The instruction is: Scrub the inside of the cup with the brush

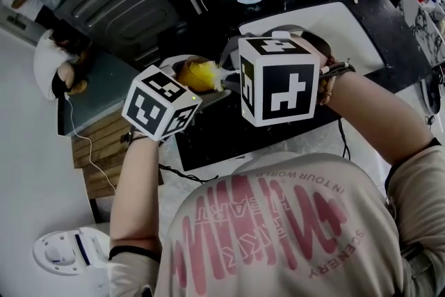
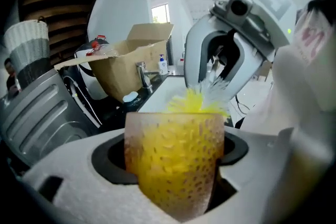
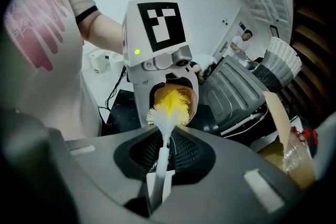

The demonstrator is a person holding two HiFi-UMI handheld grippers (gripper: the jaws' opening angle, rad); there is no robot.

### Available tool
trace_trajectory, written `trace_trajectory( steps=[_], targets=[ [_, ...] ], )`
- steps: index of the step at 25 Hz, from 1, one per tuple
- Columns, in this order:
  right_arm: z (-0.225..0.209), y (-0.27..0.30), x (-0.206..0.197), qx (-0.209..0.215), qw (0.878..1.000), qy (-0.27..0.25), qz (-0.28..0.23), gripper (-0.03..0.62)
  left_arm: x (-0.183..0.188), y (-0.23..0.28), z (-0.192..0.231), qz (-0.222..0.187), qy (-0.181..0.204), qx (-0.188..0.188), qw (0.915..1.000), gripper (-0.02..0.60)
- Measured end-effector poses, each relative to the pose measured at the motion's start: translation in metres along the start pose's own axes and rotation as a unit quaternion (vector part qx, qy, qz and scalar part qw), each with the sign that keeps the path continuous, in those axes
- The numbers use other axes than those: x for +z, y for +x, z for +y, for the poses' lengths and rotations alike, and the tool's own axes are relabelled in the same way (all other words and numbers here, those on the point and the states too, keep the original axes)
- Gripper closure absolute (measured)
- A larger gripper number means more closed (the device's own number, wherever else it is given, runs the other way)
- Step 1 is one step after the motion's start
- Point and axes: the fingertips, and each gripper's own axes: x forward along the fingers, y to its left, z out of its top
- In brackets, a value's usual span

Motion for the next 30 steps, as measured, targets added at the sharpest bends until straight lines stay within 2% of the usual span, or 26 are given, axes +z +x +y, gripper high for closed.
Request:
trace_trajectory(
  steps=[4, 8, 17, 30],
  targets=[
    [0.000, -0.006, 0.001, 0.001, 1.000, 0.015, -0.022, 0.546, 0.009, -0.012, -0.003, -0.045, -0.043, -0.029, 0.9976, 0.176],
    [0.003, -0.009, 0.001, 0.007, 0.999, 0.018, -0.036, 0.546, 0.015, -0.021, -0.012, -0.075, -0.059, -0.054, 0.9940, 0.176],
    [0.020, -0.008, 0.002, 0.054, 0.996, 0.035, -0.063, 0.548, 0.008, -0.034, -0.052, -0.061, -0.007, -0.123, 0.9905, 0.176],
    [0.039, -0.006, 0.002, 0.097, 0.993, -0.003, -0.072, 0.542, -0.008, -0.036, -0.090, -0.023, 0.033, -0.212, 0.9765, 0.176]
  ],
)
